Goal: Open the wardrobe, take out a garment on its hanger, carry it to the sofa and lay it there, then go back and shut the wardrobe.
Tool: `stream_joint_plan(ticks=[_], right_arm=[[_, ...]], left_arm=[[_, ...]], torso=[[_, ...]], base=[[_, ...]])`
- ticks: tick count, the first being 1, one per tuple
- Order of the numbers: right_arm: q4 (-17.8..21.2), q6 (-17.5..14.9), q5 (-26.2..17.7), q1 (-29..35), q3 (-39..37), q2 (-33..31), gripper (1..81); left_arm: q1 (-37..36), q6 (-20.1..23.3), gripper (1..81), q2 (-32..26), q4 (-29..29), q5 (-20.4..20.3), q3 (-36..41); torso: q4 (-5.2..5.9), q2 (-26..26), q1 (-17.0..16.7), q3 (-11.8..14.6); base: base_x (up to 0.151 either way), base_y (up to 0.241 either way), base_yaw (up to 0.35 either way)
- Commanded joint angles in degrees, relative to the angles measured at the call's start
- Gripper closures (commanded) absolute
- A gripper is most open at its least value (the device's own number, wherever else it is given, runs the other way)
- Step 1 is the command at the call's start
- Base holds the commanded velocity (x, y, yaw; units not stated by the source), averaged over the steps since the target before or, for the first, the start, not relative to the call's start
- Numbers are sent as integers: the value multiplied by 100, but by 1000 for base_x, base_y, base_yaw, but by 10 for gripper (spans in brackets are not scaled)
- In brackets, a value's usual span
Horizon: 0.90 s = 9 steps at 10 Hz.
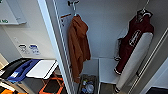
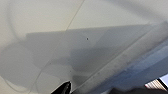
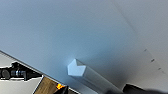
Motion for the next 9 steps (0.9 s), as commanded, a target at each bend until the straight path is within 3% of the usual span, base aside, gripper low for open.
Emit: stream_joint_plan(ticks=[1,7,9], right_arm=[[-339,72,513,-82,507,-608,10],[-251,194,1719,-1180,-222,-1206,10],[-84,649,1886,-1584,-852,-1163,10]], left_arm=[[90,-88,10,-582,-145,183,767],[810,-114,10,-1364,-232,-652,389],[1118,-132,10,-1285,-233,-871,83]], torso=[[0,0,0,0],[0,-5,-5,2],[0,-9,-13,7]], base=[[0,0,0],[0,0,0],[0,0,0]])
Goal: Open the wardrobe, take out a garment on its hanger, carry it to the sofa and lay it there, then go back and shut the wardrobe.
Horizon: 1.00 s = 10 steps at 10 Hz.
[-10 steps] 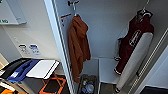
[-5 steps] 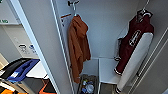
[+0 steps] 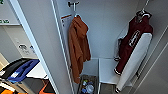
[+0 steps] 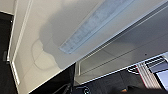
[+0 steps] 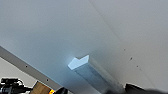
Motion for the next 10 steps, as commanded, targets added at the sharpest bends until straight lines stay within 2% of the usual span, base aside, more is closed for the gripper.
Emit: stream_joint_plan(ticks=[1,4,7,9,10], right_arm=[[434,1085,-106,-321,-719,-223,10],[872,1295,-203,-629,-1718,180,10],[953,1401,-299,-936,-2395,540,10],[961,1401,-876,-1094,-3027,1223,10],[961,1401,-985,-1296,-3435,1649,10]], left_arm=[[-74,8,10,-21,-48,-113,-142],[356,8,10,584,-22,-113,-790],[700,44,10,1111,13,-121,-1423],[954,18,10,1542,-48,-113,-2020],[1095,8,10,1737,-57,-121,-2330]], torso=[[0,0,0,-2],[0,-7,-11,5],[0,-7,-11,7],[0,-9,-13,7],[0,-9,-13,7]], base=[[0,0,0],[0,0,0],[0,0,0],[0,0,0],[0,0,0]])
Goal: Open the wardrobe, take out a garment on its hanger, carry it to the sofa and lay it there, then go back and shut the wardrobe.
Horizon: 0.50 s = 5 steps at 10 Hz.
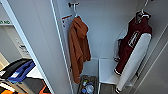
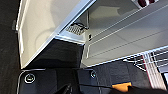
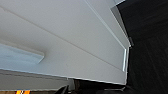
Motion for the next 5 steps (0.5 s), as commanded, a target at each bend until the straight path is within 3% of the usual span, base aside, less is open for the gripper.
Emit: stream_joint_plan(ticks=[1,5], right_arm=[[83,79,-589,-407,-1173,873,10],[74,79,-718,-1058,-2343,2087,10]], left_arm=[[133,13,10,496,-81,143,-800],[555,5,10,1366,-266,90,-2190]], torso=[[0,0,0,0],[0,-2,-2,2]], base=[[0,0,0],[0,0,0]])
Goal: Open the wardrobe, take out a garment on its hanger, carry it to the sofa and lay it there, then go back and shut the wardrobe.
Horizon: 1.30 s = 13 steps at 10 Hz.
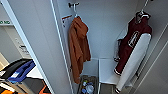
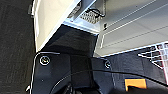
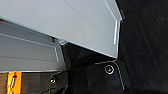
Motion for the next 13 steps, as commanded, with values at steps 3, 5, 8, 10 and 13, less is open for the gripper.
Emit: stream_joint_plan(ticks=[3,5,8,10,13], right_arm=[[-119,20,-1004,-524,-1505,1401,10],[-251,2,-1399,-523,-2332,2183,10],[-611,-15,-1733,-453,-3482,3122,10],[-655,-60,-2094,-374,-4081,3660,10],[-690,-60,-2155,-313,-4564,4046,10]], left_arm=[[256,8,10,1009,-243,188,-1474],[344,8,10,1457,-348,188,-2107],[361,17,10,2019,-348,188,-2836],[300,34,10,2239,-331,153,-3205],[265,34,10,2732,-287,39,-4032]], torso=[[0,-2,-2,0],[0,-2,-7,2],[0,-7,-7,2],[0,-9,-7,4],[0,-11,-9,6]], base=[[0,0,0],[0,0,0],[0,0,0],[0,0,0],[0,0,0]])
